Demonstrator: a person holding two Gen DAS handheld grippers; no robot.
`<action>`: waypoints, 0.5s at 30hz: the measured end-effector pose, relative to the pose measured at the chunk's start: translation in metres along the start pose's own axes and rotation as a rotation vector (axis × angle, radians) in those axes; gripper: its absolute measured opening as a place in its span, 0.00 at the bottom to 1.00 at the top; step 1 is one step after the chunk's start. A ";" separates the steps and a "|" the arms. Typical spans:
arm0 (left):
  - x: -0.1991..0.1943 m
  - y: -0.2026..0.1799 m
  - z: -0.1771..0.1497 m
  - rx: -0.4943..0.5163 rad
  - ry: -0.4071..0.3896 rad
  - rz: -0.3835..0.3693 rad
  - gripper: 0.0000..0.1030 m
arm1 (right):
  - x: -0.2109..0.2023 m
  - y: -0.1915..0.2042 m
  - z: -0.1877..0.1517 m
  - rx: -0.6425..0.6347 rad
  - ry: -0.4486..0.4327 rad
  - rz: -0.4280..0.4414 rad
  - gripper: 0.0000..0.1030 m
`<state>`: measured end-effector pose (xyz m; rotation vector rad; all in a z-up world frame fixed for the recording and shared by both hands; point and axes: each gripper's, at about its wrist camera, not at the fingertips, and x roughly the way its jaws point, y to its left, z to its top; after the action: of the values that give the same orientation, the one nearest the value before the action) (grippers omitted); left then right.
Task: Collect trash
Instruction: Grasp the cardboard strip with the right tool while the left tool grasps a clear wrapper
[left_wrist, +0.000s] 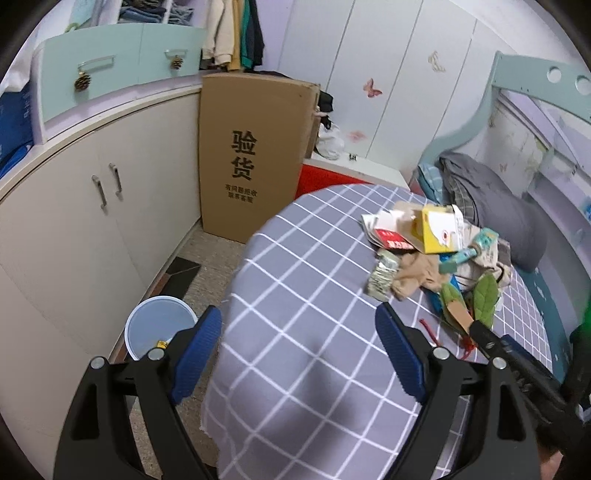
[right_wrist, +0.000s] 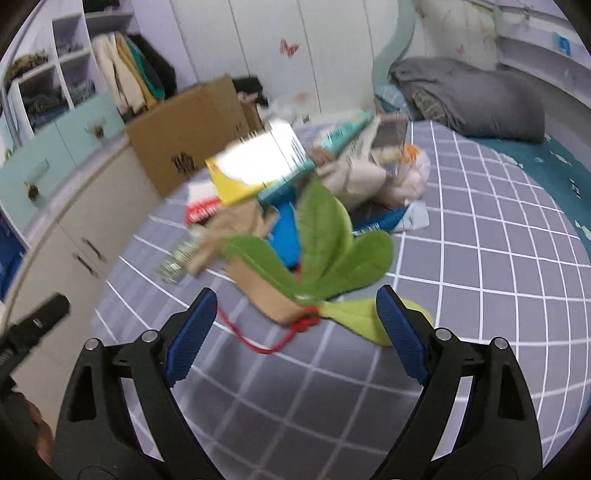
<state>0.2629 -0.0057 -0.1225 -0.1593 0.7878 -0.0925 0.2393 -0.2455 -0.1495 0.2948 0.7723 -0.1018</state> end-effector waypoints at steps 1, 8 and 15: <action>0.001 -0.003 0.000 0.003 0.005 0.000 0.81 | 0.005 -0.001 0.001 -0.006 0.025 0.003 0.83; 0.014 -0.018 0.002 0.026 0.040 -0.002 0.81 | 0.017 0.002 0.004 -0.071 0.080 0.001 0.41; 0.032 -0.034 0.005 0.072 0.053 -0.003 0.81 | -0.004 -0.010 0.005 -0.064 0.002 0.051 0.15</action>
<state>0.2879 -0.0430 -0.1354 -0.0907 0.8363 -0.1283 0.2379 -0.2570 -0.1457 0.2534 0.7676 -0.0292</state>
